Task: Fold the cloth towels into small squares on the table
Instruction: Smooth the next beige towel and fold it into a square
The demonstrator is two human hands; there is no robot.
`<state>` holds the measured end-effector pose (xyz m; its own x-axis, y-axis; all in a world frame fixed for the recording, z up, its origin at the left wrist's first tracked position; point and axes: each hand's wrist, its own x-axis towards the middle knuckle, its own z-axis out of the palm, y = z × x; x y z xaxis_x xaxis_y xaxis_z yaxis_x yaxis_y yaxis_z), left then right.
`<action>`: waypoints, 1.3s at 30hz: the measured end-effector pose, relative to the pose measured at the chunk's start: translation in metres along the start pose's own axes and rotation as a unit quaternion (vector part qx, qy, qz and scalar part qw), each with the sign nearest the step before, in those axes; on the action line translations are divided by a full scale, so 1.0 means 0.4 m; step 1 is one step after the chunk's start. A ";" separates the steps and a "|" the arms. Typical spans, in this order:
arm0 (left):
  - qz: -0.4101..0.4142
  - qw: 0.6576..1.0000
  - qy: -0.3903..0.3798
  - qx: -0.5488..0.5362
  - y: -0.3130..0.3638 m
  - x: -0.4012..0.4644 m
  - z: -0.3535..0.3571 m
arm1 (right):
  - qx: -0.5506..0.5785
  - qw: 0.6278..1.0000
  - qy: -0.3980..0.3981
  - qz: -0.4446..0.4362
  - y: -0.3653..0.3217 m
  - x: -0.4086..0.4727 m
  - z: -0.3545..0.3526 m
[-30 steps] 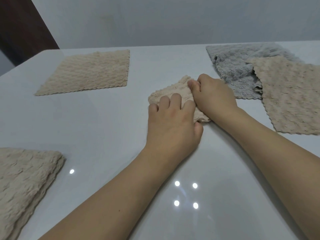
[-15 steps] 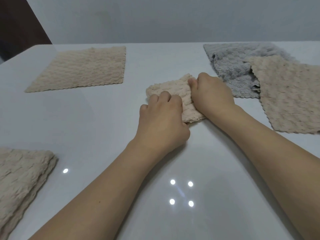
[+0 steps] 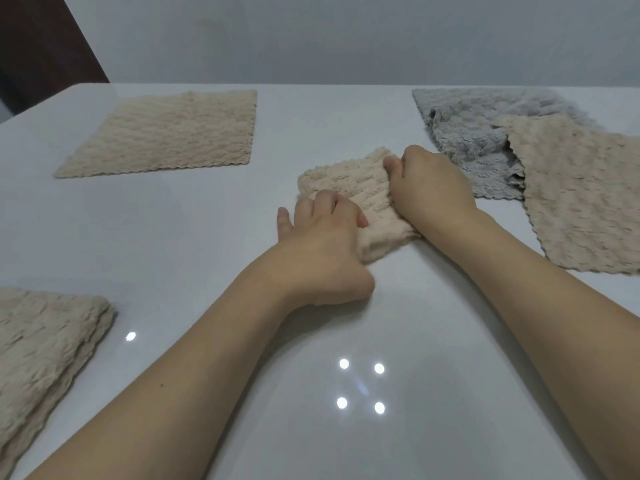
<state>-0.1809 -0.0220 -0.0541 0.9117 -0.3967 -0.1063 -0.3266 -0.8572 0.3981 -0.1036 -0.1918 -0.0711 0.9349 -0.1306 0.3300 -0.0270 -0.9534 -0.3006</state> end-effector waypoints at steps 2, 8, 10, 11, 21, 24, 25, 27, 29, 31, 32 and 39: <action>0.011 0.998 -0.054 -0.040 -0.022 -0.018 -0.024 | -0.005 1.000 0.004 0.005 0.008 0.005 -0.002; -0.042 0.979 0.100 -0.170 -0.024 0.021 -0.011 | -0.013 1.000 0.005 0.008 0.007 0.001 -0.001; -0.036 0.990 0.091 -0.103 -0.019 0.029 0.001 | -0.013 1.000 0.005 0.009 0.007 0.001 -0.002; -0.031 0.992 0.077 -0.091 -0.021 0.027 0.001 | -0.012 1.000 0.004 0.009 0.008 0.001 -0.003; 0.014 0.998 0.025 -0.048 -0.037 -0.009 0.004 | -0.013 1.000 -0.003 0.012 0.010 0.002 -0.002; -0.010 0.966 0.069 -0.248 -0.049 -0.017 -0.006 | -0.002 1.000 -0.022 0.013 0.011 0.006 -0.006; -0.026 0.950 0.103 -0.292 -0.050 -0.017 -0.008 | 0.000 1.000 -0.027 0.013 0.014 0.006 -0.007; -0.048 0.947 0.194 -0.252 -0.040 -0.002 -0.008 | 0.007 0.999 -0.031 0.011 0.016 0.005 -0.010; -0.028 0.958 0.259 -0.120 -0.008 0.036 -0.004 | 0.022 0.999 -0.029 0.010 0.015 0.002 -0.012; -0.013 0.969 0.246 -0.015 0.035 0.086 0.010 | 0.047 0.998 -0.028 0.025 0.018 0.003 -0.015; -0.020 0.975 0.219 0.024 0.051 0.105 0.022 | 0.060 0.997 -0.029 0.033 0.020 0.004 -0.016; -0.049 0.989 0.089 0.103 0.029 0.123 0.062 | 0.018 0.998 -0.060 0.029 0.027 0.019 -0.015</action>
<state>-0.1459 -0.0595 -0.0773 0.9652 -0.2590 0.0349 -0.2607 -0.9451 0.1969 -0.0991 -0.2047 -0.0664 0.9680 -0.1492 0.2017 -0.0715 -0.9347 -0.3482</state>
